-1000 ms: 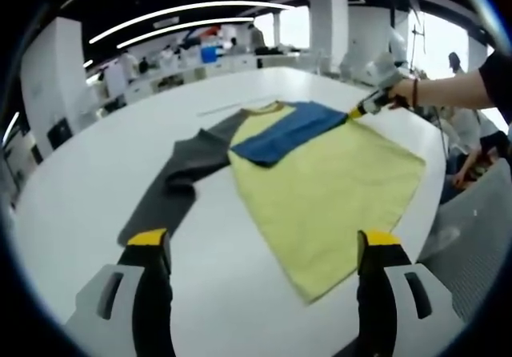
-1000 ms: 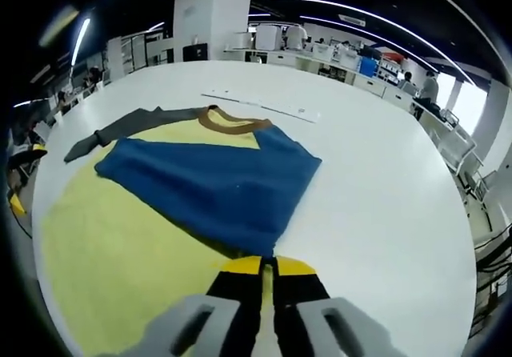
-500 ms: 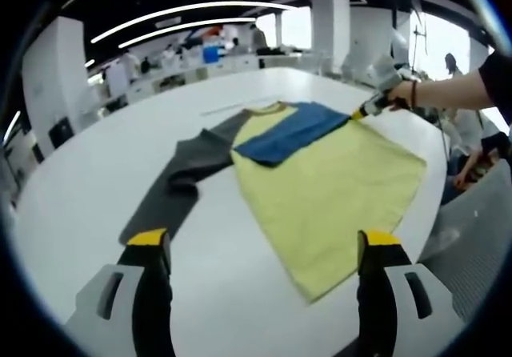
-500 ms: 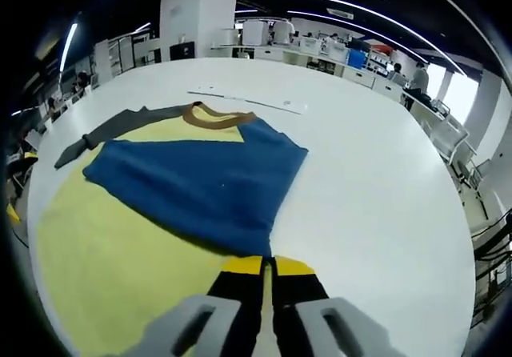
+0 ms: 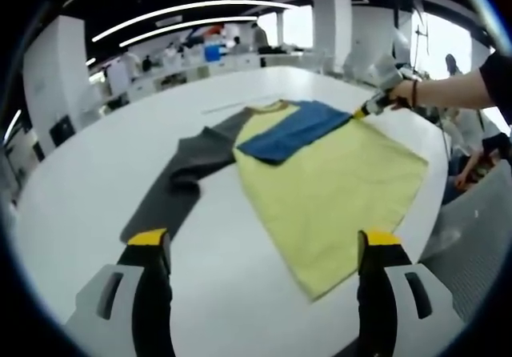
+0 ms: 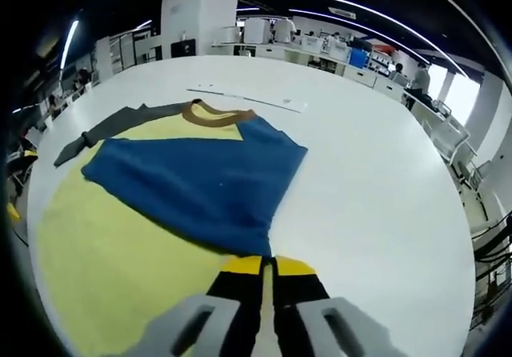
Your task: Fold the garment on the visible template until the final outline fits inside the template.
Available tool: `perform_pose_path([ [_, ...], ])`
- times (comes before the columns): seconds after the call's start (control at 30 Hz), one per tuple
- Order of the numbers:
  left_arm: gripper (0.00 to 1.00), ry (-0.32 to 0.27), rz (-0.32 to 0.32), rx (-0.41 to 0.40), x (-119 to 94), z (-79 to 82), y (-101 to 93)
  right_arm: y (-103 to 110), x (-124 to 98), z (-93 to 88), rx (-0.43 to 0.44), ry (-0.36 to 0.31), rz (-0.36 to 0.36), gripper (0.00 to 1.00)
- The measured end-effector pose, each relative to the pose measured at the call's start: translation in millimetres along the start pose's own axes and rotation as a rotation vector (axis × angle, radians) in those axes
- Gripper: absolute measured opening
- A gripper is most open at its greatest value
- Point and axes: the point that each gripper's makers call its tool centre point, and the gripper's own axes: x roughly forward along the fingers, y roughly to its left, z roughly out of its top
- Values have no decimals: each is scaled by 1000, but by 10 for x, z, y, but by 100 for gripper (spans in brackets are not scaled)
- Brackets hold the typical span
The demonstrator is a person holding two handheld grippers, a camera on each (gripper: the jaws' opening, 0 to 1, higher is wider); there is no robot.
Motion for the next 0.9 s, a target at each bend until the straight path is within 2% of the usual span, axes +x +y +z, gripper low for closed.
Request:
perform_pose_path([
  [0.1,93,1,0,-4,-1,-3,6,1,-18,11,36,-13,16,12],
  [0.2,93,5,0,-4,3,-13,6,-17,-53,6,44,-11,10,15],
  [0.33,93,8,0,-19,-15,-5,47,-20,-106,-14,97,-9,17,18],
  [0.43,93,-3,14,-30,-58,38,146,30,-162,-27,105,-9,34,27],
  [0.5,93,6,41,-21,-91,59,269,89,-219,-25,91,-10,56,36],
  [0.6,93,4,53,-25,-111,80,373,153,-279,-5,79,-19,86,55],
  [0.73,93,-4,70,-51,-114,89,522,217,-376,7,74,-27,123,67],
  [0.9,92,8,82,-54,-95,79,687,275,-513,30,32,-40,143,87],
])
